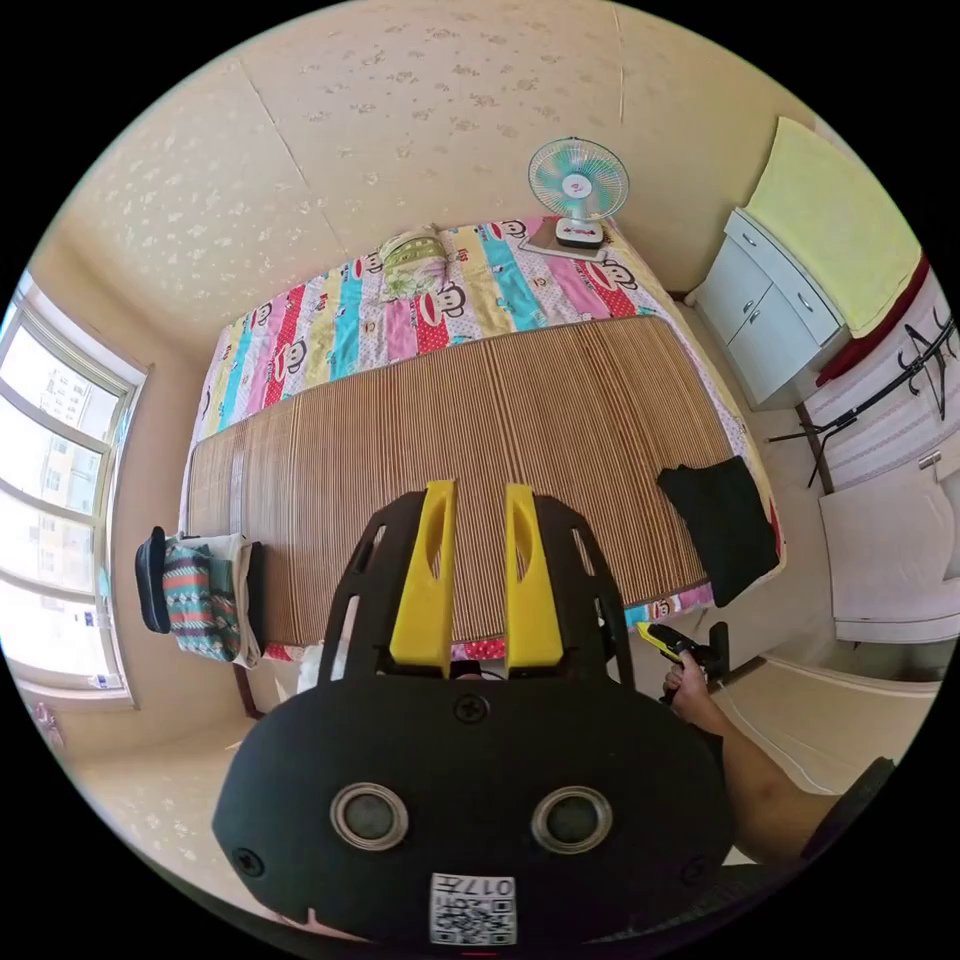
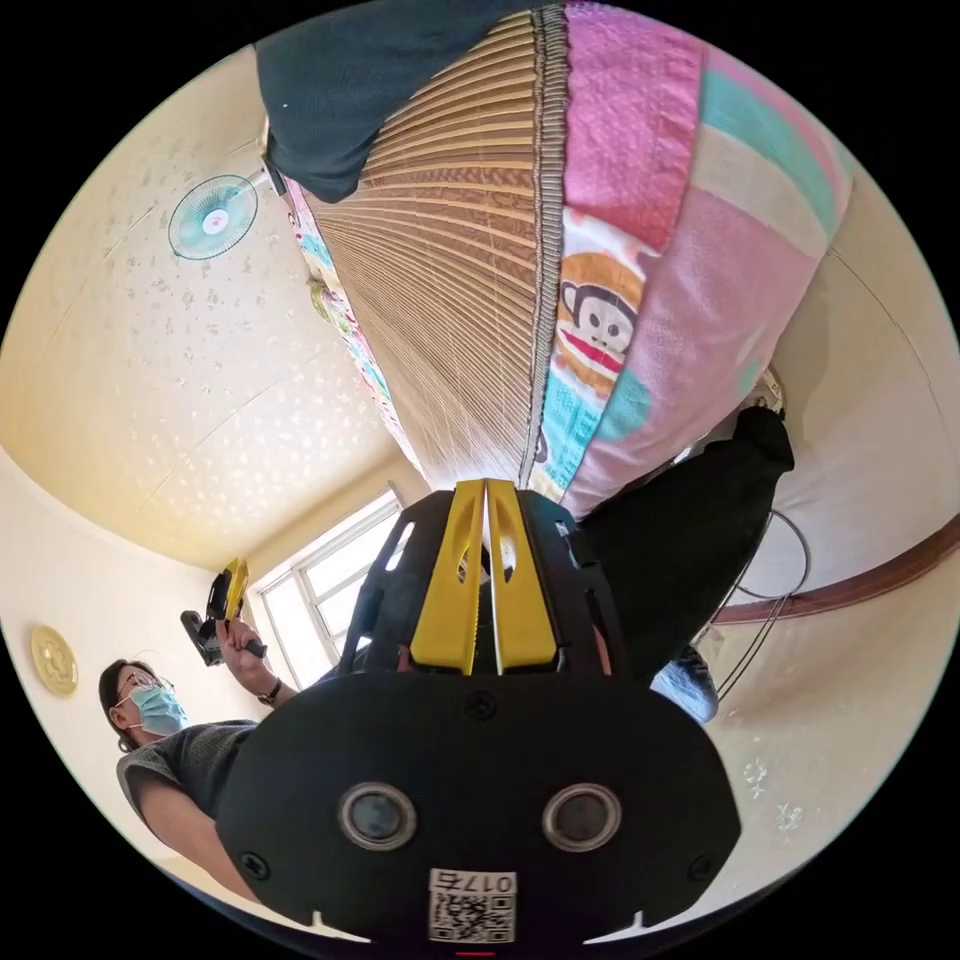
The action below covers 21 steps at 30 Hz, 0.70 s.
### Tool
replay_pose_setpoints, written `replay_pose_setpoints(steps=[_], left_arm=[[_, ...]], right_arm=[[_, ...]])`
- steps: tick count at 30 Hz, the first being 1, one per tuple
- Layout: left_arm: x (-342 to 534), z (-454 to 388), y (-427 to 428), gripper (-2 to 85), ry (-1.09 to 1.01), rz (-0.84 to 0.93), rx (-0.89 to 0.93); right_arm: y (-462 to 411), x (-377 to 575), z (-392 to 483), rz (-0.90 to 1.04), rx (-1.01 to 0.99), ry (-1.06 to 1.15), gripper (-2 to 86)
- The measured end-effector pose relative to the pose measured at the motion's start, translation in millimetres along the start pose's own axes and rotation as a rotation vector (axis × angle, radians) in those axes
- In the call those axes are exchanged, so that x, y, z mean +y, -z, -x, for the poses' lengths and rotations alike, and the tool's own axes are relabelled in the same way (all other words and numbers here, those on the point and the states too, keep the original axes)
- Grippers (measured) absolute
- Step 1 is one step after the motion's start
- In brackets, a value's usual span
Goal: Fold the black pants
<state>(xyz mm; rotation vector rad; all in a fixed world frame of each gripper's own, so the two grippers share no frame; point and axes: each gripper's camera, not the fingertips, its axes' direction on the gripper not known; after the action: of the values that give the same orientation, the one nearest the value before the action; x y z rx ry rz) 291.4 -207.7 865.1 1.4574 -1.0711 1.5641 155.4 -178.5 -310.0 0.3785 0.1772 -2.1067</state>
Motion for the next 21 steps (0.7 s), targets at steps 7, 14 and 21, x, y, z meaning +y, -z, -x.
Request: replay_pose_setpoints(steps=[7,14,21], left_arm=[[-19.9,-22.2,24.1,7.9,0.003,-0.007,0.009],[-48.6,-38.9,57.8,7.9,-0.009,0.002,0.021],[-83.3,-43.7,106.4,7.9,-0.030,0.007,0.027]], right_arm=[[0.0,-27.3,12.4,0.000,0.003,-0.006,0.4],[-14.9,-53.1,24.4,-0.003,-0.021,-0.001,0.2],[-34.7,-70.0,34.0,-0.019,-0.017,-0.004,0.3]])
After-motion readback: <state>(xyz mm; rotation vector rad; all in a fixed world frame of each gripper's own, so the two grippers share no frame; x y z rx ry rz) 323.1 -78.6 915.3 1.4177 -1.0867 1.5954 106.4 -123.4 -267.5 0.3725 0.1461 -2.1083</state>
